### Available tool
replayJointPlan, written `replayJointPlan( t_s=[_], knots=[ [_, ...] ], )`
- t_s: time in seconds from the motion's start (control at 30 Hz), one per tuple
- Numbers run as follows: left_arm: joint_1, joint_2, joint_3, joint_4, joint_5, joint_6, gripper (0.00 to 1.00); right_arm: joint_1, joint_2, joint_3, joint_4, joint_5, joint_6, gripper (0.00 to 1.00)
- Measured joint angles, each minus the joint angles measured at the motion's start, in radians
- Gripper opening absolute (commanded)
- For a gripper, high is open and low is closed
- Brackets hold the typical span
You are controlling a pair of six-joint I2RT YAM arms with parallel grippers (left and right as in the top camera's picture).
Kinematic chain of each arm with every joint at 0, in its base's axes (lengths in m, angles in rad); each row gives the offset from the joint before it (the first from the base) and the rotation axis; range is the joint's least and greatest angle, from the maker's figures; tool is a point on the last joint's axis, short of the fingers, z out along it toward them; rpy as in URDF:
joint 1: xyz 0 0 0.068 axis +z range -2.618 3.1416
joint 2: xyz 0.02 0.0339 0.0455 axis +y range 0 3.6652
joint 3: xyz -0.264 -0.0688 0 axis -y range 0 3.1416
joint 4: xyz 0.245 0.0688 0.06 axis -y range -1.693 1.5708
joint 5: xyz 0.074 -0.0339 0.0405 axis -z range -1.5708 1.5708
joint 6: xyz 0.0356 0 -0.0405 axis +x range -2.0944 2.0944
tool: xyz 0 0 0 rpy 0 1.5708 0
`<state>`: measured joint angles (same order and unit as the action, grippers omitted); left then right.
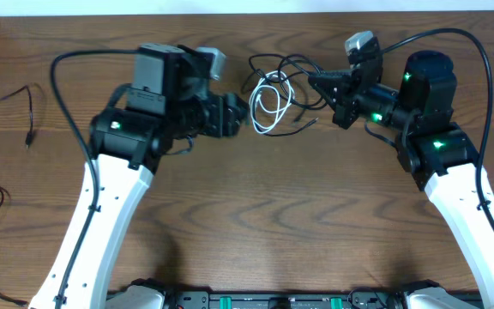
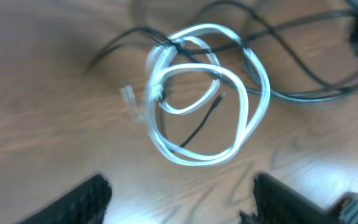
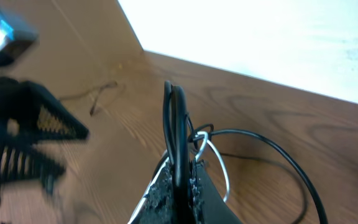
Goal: Untangle cables
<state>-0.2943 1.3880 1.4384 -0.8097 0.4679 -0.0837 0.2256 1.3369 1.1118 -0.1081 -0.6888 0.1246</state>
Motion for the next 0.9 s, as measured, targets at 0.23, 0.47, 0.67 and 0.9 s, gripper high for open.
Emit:
replayJointPlan(
  t_s=[0.23,0.47,0.67,0.9],
  knots=[
    [-0.086,0.026,0.000,-0.021,0.026,0.222,0.93,-0.045,0.000,0.000,0.084,-0.011,0.185,0.01],
    [-0.177,0.033,-0.002,0.045,-0.081,0.312,0.93,-0.082,0.000,0.000,0.171,-0.024,0.364,0.01],
    [-0.217,0.035,-0.002,0.066,-0.143,0.409,0.94,-0.084,0.000,0.000,0.199,-0.057,0.417,0.01],
    [-0.233,0.080,-0.002,0.159,-0.161,0.506,0.94,-0.084,0.000,0.000,0.201,-0.098,0.459,0.01]
  ],
)
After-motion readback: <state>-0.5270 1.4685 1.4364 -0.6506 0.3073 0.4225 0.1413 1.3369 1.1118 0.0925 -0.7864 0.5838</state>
